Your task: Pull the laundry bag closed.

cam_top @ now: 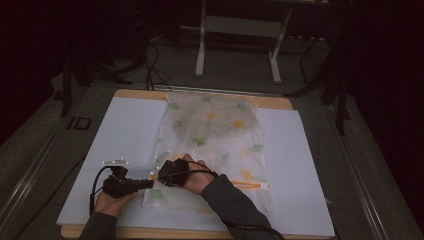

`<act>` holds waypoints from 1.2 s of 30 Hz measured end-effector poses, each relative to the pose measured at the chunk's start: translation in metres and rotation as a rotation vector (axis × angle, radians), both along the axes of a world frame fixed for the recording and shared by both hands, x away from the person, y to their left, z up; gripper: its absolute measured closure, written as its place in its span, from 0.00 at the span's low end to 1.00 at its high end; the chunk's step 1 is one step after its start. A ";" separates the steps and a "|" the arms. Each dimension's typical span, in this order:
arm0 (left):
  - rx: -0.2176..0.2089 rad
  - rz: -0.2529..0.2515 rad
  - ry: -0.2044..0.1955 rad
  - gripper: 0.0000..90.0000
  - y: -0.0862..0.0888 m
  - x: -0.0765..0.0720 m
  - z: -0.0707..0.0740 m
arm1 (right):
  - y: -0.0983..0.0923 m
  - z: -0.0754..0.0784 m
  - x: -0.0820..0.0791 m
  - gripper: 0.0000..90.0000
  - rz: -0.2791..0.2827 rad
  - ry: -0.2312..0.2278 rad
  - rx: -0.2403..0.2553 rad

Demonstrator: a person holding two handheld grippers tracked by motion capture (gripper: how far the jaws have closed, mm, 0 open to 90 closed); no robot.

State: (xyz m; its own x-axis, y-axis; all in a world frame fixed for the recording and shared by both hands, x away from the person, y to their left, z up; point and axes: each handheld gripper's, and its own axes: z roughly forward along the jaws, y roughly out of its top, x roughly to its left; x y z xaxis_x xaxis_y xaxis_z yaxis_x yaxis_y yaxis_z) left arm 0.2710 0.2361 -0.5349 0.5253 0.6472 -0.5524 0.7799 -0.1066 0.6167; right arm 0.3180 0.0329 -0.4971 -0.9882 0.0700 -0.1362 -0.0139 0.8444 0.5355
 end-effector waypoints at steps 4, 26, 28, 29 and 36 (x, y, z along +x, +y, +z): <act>-0.009 0.002 -0.002 0.99 0.002 0.000 0.000 | 0.000 -0.002 -0.001 0.94 0.000 -0.016 -0.015; -0.004 0.006 -0.011 0.99 0.003 -0.001 0.000 | -0.014 -0.001 -0.005 0.94 -0.025 -0.030 -0.029; -0.006 0.005 -0.008 0.99 0.003 -0.001 0.000 | -0.015 -0.001 -0.004 0.94 -0.025 -0.030 -0.032; -0.005 0.002 -0.008 0.99 0.003 -0.001 0.000 | -0.016 -0.001 -0.004 0.94 -0.024 -0.030 -0.029; -0.016 0.007 -0.009 0.99 0.004 -0.001 0.000 | -0.019 -0.001 -0.005 0.94 -0.029 -0.031 -0.032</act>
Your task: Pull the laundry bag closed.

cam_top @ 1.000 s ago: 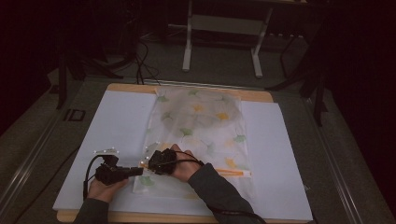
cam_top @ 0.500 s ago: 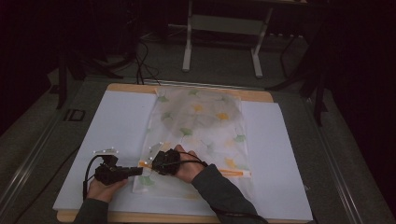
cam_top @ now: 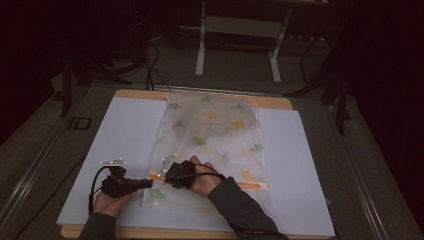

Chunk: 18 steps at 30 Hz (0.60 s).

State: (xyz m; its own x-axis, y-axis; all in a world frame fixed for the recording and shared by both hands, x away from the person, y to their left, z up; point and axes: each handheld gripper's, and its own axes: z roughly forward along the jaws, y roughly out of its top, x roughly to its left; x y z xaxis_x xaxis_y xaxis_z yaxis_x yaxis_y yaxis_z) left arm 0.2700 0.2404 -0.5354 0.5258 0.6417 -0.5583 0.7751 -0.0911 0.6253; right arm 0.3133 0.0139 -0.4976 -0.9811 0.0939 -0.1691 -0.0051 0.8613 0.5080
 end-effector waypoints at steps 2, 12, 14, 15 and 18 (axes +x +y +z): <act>-0.002 0.000 0.000 0.99 0.000 0.000 0.000 | -0.002 0.000 0.000 0.94 -0.004 0.002 -0.001; 0.000 -0.003 -0.002 0.99 0.001 0.000 0.000 | -0.011 -0.001 0.002 0.94 -0.019 0.005 0.001; -0.003 -0.005 0.000 0.99 0.001 0.000 0.000 | -0.012 -0.001 0.002 0.94 -0.023 0.005 0.000; -0.001 -0.004 -0.001 0.99 0.001 0.000 0.000 | -0.013 -0.001 0.002 0.94 -0.021 0.009 0.003; 0.001 -0.005 0.001 0.99 0.001 0.000 0.000 | -0.014 -0.001 0.002 0.94 -0.021 0.007 -0.003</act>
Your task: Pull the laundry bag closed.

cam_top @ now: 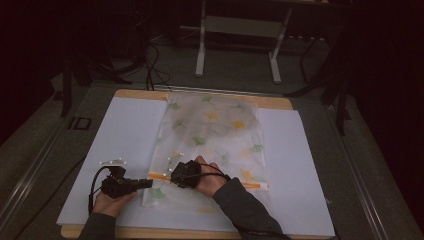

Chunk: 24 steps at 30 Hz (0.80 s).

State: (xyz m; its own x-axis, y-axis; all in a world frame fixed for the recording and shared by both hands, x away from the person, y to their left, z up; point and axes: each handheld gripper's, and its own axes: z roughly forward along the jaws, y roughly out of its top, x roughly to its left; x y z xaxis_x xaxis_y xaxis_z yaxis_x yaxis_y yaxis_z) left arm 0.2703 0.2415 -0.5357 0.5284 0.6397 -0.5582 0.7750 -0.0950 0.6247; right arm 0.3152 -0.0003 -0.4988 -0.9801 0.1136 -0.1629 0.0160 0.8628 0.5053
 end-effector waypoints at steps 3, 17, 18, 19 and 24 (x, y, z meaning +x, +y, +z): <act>-0.004 0.004 0.002 0.99 0.000 0.000 0.000 | -0.002 -0.001 0.001 0.94 -0.005 0.001 -0.004; -0.001 -0.004 -0.004 0.99 0.000 0.000 -0.001 | -0.004 0.003 -0.003 0.94 0.001 -0.004 -0.009; -0.001 -0.004 -0.004 0.99 0.000 0.000 -0.001 | -0.005 0.003 -0.003 0.94 0.001 -0.005 -0.008; -0.003 -0.003 -0.002 0.99 0.000 0.000 -0.001 | -0.005 0.003 -0.003 0.94 0.003 -0.004 -0.009; -0.005 0.005 0.000 0.99 0.002 0.000 0.000 | -0.007 0.002 -0.003 0.95 -0.001 -0.010 -0.016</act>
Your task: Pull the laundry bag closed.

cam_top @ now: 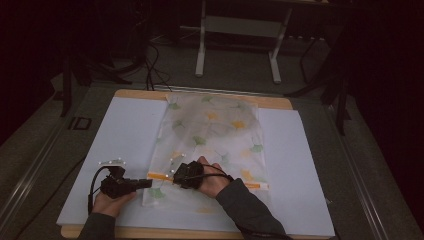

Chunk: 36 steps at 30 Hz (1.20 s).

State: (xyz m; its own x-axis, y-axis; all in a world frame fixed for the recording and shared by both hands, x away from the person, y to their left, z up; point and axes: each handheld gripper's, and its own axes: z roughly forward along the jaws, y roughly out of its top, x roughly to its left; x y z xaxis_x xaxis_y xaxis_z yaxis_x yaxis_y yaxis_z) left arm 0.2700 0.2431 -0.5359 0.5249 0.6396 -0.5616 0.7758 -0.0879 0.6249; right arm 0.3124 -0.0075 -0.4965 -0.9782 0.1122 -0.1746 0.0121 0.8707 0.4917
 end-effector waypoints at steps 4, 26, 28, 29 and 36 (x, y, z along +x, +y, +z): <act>0.000 -0.003 0.001 0.99 -0.001 0.000 0.000 | -0.003 0.000 0.000 0.95 -0.005 0.004 0.004; 0.003 -0.001 -0.003 0.99 0.000 0.000 0.000 | -0.018 0.001 -0.004 0.95 -0.025 -0.019 -0.016; 0.001 -0.002 -0.003 0.99 0.000 0.000 0.000 | -0.019 0.002 -0.005 0.95 -0.023 -0.021 -0.014; 0.002 -0.002 -0.003 0.99 -0.001 0.000 0.000 | -0.019 0.002 -0.005 0.95 -0.024 -0.023 -0.014; 0.003 -0.006 -0.003 0.99 -0.001 0.000 0.000 | -0.019 0.004 -0.009 0.95 -0.022 -0.034 -0.018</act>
State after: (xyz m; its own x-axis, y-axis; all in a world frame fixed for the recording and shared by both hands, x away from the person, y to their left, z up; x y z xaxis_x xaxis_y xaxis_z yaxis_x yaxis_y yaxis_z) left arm 0.2705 0.2425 -0.5360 0.5302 0.6383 -0.5581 0.7736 -0.0948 0.6266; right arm 0.3038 -0.0270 -0.4930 -0.9692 0.1299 -0.2094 0.0149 0.8790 0.4765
